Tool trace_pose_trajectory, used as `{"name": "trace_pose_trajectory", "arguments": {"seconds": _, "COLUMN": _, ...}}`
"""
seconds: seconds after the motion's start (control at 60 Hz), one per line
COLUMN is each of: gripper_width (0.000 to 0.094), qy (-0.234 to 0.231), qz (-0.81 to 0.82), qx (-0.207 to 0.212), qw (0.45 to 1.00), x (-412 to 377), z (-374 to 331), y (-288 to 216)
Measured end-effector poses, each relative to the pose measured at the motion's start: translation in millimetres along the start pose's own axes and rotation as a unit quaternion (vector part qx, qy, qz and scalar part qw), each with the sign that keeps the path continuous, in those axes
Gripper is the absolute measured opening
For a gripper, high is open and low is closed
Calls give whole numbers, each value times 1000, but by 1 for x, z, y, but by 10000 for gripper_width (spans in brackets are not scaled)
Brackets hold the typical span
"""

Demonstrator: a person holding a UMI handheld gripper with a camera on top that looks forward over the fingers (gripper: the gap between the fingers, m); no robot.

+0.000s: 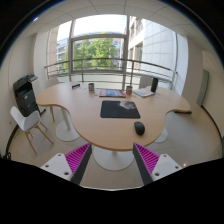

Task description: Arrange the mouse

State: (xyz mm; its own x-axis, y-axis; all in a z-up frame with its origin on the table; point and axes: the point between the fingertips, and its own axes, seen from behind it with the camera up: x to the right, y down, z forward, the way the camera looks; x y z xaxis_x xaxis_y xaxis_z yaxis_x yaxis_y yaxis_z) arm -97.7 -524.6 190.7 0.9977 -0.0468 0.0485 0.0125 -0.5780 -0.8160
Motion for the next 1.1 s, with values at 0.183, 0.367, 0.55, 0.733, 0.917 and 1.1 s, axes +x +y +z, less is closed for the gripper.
{"name": "trace_pose_trajectory", "arguments": {"seconds": 0.183, "gripper_width": 841, "qy": 17, "qz": 14, "qx": -42, "qw": 999, "x": 26, "z": 18, "y": 31}}
{"name": "trace_pose_trajectory", "arguments": {"seconds": 0.367, "gripper_width": 843, "qy": 45, "qz": 24, "qx": -65, "qw": 997, "x": 93, "z": 91, "y": 58}}
{"name": "trace_pose_trajectory", "arguments": {"seconds": 0.55, "gripper_width": 839, "qy": 54, "qz": 4, "qx": -37, "qw": 998, "x": 148, "z": 195, "y": 36}}
{"name": "trace_pose_trajectory", "arguments": {"seconds": 0.733, "gripper_width": 841, "qy": 31, "qz": 1, "qx": -28, "qw": 999, "x": 167, "z": 297, "y": 21}}
{"name": "trace_pose_trajectory", "arguments": {"seconds": 0.917, "gripper_width": 691, "qy": 3, "qz": 12, "qx": -35, "qw": 999, "x": 167, "z": 352, "y": 14}}
{"name": "trace_pose_trajectory", "arguments": {"seconds": 1.1, "gripper_width": 446, "qy": -7, "qz": 8, "qx": -38, "qw": 999, "x": 166, "z": 354, "y": 12}}
